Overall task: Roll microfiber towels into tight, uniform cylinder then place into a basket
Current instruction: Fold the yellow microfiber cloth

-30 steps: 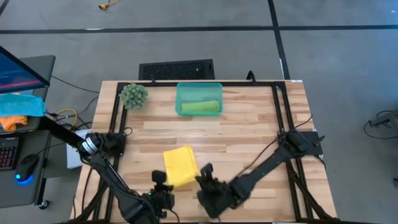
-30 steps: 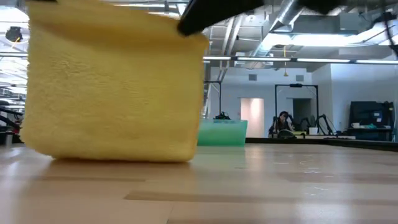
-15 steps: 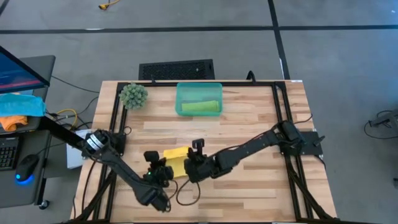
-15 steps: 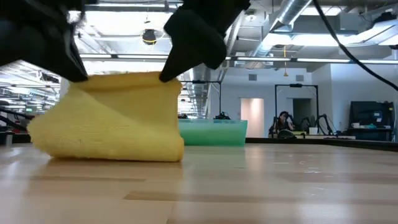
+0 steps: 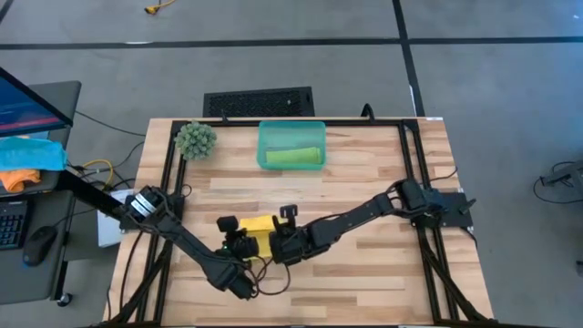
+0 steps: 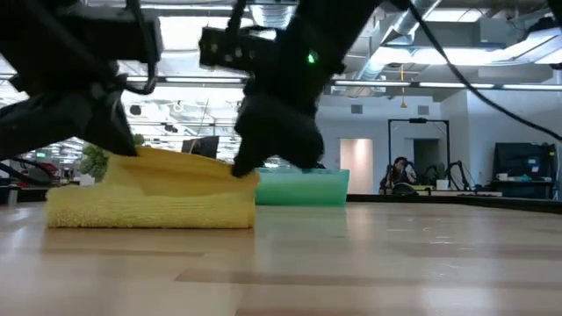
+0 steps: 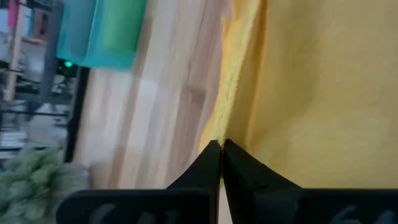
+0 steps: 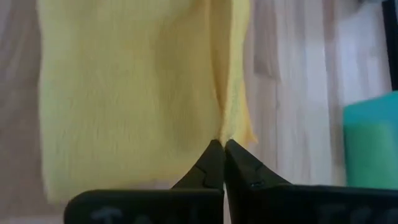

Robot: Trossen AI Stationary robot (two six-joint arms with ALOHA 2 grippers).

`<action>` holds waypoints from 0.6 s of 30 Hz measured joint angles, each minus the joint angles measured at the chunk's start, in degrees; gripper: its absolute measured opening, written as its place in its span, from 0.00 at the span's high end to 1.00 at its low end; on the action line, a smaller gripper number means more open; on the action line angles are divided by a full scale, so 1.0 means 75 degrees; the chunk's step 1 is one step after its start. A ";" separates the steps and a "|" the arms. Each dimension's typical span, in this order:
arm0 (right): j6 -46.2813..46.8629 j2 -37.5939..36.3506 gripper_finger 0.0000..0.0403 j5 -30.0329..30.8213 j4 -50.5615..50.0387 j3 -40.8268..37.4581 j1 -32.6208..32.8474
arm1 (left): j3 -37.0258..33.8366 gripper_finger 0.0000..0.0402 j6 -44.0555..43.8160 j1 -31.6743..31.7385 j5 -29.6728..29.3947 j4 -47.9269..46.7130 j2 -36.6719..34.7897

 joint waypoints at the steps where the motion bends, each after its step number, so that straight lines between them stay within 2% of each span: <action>1: -0.0006 0.0104 0.96 -0.0001 0.0096 0.0011 -0.0026 | -0.0004 1.00 0.0000 0.0007 0.0037 0.0001 -0.0005; 11: 0.0215 0.0201 0.96 0.0077 0.0177 0.0029 -0.0189 | -0.0246 0.98 0.0272 0.0255 0.0036 0.0188 0.0038; 18: 0.0268 0.0195 0.95 0.0075 -0.0012 0.0163 -0.0186 | -0.0432 0.90 0.0364 0.0421 0.0088 0.0342 0.0041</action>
